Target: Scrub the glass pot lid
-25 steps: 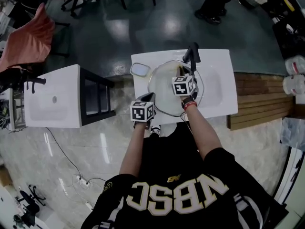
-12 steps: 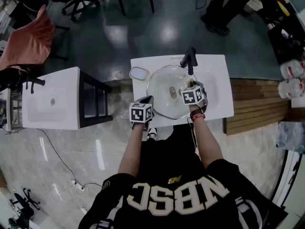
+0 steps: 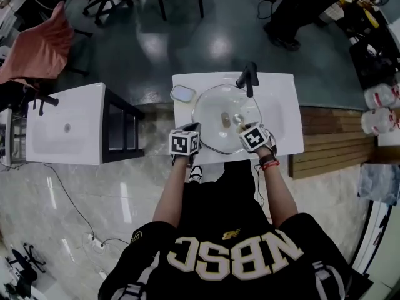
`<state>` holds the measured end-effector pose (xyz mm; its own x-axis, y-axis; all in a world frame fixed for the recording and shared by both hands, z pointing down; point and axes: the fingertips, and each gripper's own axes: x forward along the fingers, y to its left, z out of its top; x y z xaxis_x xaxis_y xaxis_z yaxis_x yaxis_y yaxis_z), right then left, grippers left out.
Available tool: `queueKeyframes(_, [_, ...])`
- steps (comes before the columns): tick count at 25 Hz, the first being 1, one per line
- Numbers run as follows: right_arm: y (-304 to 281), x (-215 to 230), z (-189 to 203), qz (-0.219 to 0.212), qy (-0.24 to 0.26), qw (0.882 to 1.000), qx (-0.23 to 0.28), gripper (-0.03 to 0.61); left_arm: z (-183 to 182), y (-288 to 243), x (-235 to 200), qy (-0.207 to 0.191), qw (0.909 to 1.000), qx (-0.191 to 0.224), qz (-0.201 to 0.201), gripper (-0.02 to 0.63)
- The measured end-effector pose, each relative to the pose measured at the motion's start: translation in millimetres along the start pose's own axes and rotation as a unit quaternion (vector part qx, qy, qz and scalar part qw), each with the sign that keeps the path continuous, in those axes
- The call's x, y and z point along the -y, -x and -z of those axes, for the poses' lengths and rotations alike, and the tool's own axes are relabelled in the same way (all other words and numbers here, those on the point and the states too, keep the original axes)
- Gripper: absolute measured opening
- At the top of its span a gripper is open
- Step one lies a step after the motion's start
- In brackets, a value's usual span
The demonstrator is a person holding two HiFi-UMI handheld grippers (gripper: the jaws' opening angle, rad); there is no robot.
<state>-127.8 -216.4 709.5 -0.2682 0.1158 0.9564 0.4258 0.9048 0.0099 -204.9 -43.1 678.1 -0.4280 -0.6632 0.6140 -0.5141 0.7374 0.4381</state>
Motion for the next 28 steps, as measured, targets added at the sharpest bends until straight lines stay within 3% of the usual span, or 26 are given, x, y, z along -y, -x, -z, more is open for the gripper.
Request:
queueKeyframes(1, [0, -10, 0, -0.015, 0.007, 1.0, 0.0, 0.052, 0, 0, 0, 0.001, 1.0, 0.0, 0.0, 0.012])
queueKeyframes(5, [0, -30, -6, -0.004, 0.068, 0.998, 0.005, 0.052, -1, 1, -2, 0.003, 1.0, 0.0, -0.003, 0.012])
queueKeyframes(9, [0, -58, -11, -0.03, 0.093, 0.995, 0.007, 0.052, -1, 0, -1, 0.003, 1.0, 0.003, -0.001, 0.012])
queueKeyframes(18, [-5, -104, -39, -0.12, 0.066, 0.988, 0.07, 0.05, -2, 0, -3, 0.001, 1.0, 0.003, -0.005, 0.012])
queueKeyframes(28, [-27, -121, -83, -0.103, 0.061, 0.985, 0.127, 0.052, 0, 0, -2, -0.001, 1.0, 0.003, -0.008, 0.012])
